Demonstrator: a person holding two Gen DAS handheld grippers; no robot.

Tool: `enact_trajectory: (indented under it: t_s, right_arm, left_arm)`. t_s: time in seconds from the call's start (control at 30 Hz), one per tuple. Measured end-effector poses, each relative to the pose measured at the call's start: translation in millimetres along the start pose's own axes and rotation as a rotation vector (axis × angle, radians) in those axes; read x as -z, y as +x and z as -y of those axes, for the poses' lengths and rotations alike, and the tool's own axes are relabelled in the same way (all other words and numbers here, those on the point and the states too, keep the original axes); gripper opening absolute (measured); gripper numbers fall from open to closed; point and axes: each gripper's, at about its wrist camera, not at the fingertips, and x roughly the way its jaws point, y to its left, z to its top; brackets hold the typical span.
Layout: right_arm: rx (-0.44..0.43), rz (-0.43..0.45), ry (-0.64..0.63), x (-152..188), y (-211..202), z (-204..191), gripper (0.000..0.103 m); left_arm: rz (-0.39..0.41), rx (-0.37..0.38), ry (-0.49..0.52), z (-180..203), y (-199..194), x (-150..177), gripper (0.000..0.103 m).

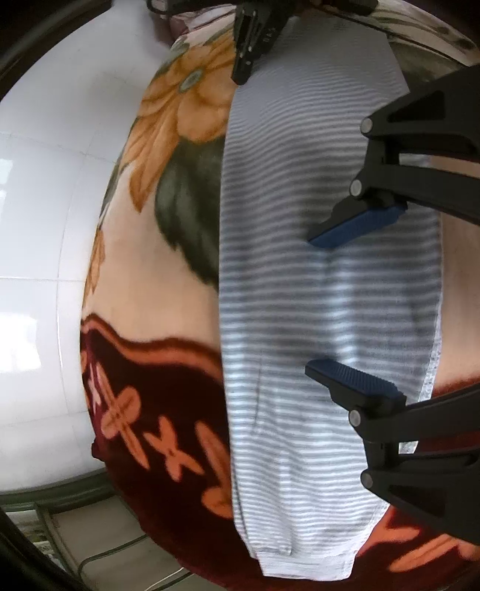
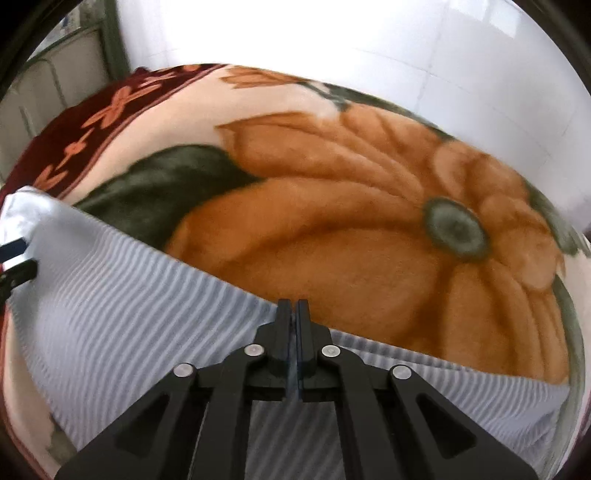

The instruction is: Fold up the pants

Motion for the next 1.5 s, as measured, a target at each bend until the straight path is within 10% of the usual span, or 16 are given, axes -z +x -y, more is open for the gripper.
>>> enact_trajectory:
  t_s: [0.2, 0.47, 0.67, 0.97, 1.17, 1.5]
  right_arm:
    - [-0.055, 0.037, 0.152, 19.9, -41.1, 32.7, 0.024]
    - [0.154, 0.016, 0.191, 63.5, -96.8, 136.0, 0.031]
    - [0.149, 0.011, 0.363, 94.8, -114.0, 214.1, 0.045]
    - [0.012, -0.050, 0.449, 102.8, -60.7, 242.1, 0.045]
    - [-0.073, 0.101, 0.524, 113.6, -67.4, 244.2, 0.028]
    - [0.153, 0.252, 0.571, 122.5, -128.0, 238.2, 0.024]
  left_arm:
    - [-0.016, -0.020, 0.033, 9.8, -5.2, -4.2, 0.068]
    - [0.006, 0.078, 0.029, 62.4, -21.6, -12.5, 0.068]
    - [-0.002, 0.133, 0.092, 125.4, -21.4, -4.1, 0.068]
    - [-0.041, 0.174, 0.138, 187.9, -14.1, 15.3, 0.068]
    - [-0.038, 0.140, 0.162, 204.3, -10.2, 24.2, 0.069]
    - [-0.032, 0.124, 0.161, 208.9, -9.8, 30.5, 0.069]
